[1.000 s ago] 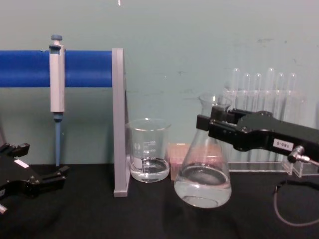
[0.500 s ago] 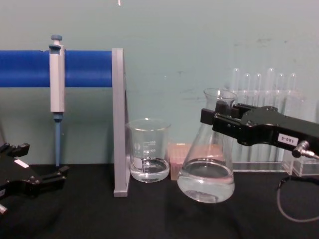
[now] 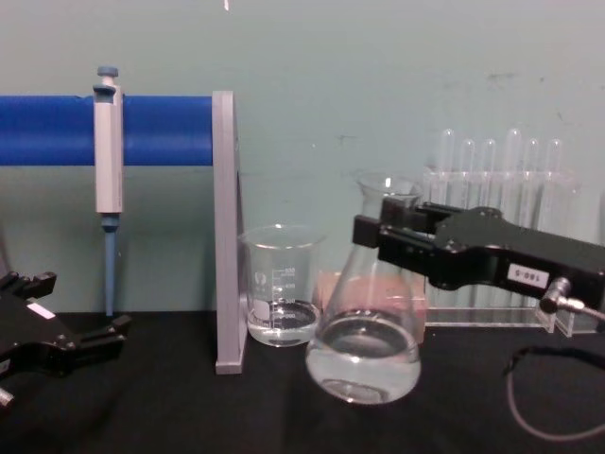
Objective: Grasp the erlenmeyer flask with one hand, shake it three times, then place it back.
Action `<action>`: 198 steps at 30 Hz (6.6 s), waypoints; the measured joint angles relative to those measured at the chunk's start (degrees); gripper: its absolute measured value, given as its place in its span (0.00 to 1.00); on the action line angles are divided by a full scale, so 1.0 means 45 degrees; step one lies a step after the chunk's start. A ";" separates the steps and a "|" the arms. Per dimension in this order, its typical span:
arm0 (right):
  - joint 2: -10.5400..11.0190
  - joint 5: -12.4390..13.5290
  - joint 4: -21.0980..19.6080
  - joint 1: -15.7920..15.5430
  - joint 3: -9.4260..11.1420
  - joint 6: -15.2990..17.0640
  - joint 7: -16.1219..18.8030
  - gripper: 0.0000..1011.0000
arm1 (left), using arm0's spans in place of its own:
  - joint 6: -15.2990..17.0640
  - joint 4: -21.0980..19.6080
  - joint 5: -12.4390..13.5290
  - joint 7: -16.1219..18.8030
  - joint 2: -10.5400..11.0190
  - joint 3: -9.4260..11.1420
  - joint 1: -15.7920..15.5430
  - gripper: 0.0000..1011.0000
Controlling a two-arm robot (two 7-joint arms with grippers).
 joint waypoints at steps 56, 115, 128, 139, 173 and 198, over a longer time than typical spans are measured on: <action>0.0102 -0.0870 -0.1555 -0.1468 0.0674 -0.0226 -0.3085 0.45 | 0.0000 -0.0001 0.0000 -0.0001 0.0000 -0.0001 0.0000 0.99; -0.0603 -0.1373 -0.1680 -0.1382 0.0653 0.0220 -0.1328 0.45 | 0.0000 -0.0001 0.0001 0.0000 0.0000 0.0000 0.0000 0.99; -0.0454 -0.0828 -0.1504 -0.0962 -0.0200 0.0081 -0.0498 0.45 | -0.0001 0.0000 0.0000 0.0000 0.0000 -0.0001 0.0001 0.99; -0.0396 -0.0539 -0.1241 -0.0615 -0.0598 0.0001 -0.0227 0.45 | 0.0000 0.0000 0.0000 0.0000 0.0000 0.0000 0.0000 0.99; -0.0209 -0.0967 -0.1073 -0.0833 0.0426 0.0151 -0.2228 0.45 | 0.0000 0.0000 0.0001 0.0000 0.0000 -0.0001 0.0000 0.99; 0.0004 -0.1768 -0.1456 -0.1871 0.2719 0.0554 -0.4334 0.45 | 0.0000 -0.0001 0.0001 0.0000 0.0000 0.0000 0.0000 0.99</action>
